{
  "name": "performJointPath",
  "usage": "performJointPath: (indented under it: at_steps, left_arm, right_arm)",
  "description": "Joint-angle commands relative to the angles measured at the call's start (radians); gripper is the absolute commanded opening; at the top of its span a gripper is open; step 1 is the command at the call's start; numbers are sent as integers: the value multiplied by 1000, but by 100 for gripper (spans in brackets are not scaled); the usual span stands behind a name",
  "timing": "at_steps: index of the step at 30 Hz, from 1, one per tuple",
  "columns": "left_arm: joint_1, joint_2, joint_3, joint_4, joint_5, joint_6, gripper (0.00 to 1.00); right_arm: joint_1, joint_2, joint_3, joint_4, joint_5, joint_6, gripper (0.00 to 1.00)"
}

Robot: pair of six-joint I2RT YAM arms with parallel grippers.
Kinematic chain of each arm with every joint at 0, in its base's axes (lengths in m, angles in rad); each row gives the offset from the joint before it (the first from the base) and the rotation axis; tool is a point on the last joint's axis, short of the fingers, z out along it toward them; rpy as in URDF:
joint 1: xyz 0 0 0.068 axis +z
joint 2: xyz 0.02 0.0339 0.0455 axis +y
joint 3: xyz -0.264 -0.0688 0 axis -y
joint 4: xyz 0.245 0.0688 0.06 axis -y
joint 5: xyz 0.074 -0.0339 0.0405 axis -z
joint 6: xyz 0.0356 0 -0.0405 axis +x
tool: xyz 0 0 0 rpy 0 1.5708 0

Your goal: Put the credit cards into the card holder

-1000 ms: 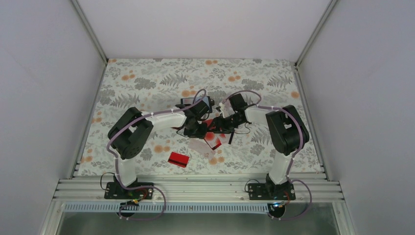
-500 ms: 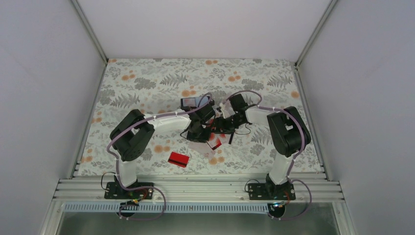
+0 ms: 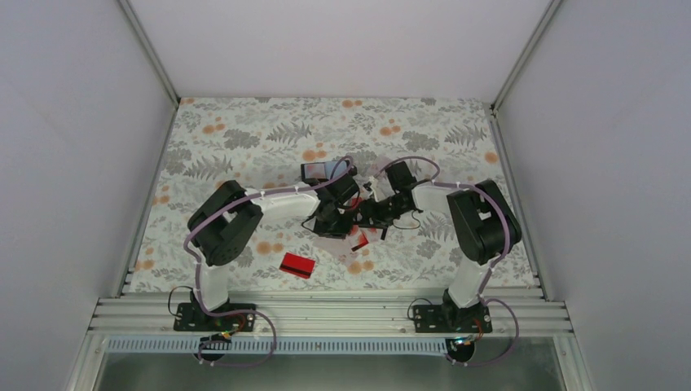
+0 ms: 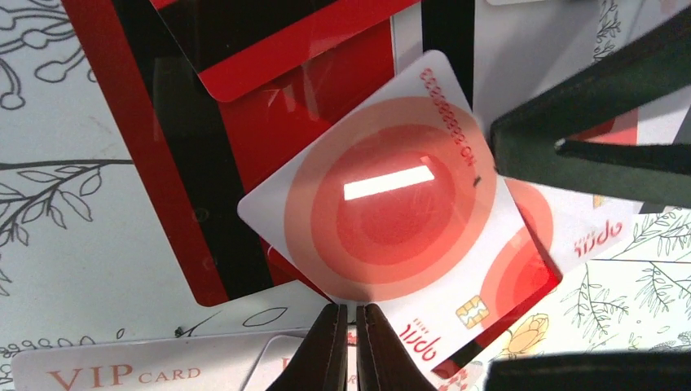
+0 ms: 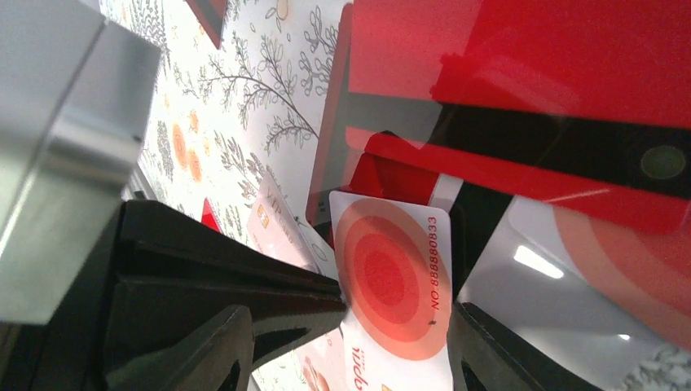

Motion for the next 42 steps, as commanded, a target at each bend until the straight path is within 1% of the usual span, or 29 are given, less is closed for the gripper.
performJointPath:
  at_steps: [1, 6, 22, 25, 29, 33, 36, 39, 42]
  left_arm:
    - [-7, 70, -17, 39, -13, -7, 6]
    - [-7, 65, -36, 63, -6, -12, 5]
    - [-10, 22, -54, 138, 14, -1, 4]
    - [-12, 23, -54, 148, 19, 3, 4]
    - [-16, 21, -52, 164, 29, 11, 4]
    - [-28, 9, -45, 174, 31, 17, 4]
    - [-38, -7, -49, 186, 40, 19, 4]
    - [-40, -38, -77, 222, 65, 8, 4]
    - [-41, -68, -117, 274, 97, -5, 4]
  right_arm:
    - [12, -30, -47, -48, -67, 37, 61]
    - [12, -52, -50, -35, -120, 61, 60]
    - [13, -125, -46, -19, -210, 107, 60]
    - [17, -116, -63, -11, -217, 104, 60]
    - [30, -89, -102, 19, -269, 112, 60]
    - [36, -107, -132, 27, -276, 121, 60]
    - [36, -138, -173, 69, -303, 161, 60]
    - [36, -181, -223, 149, -331, 216, 60]
    - [36, -203, -254, 220, -321, 255, 60]
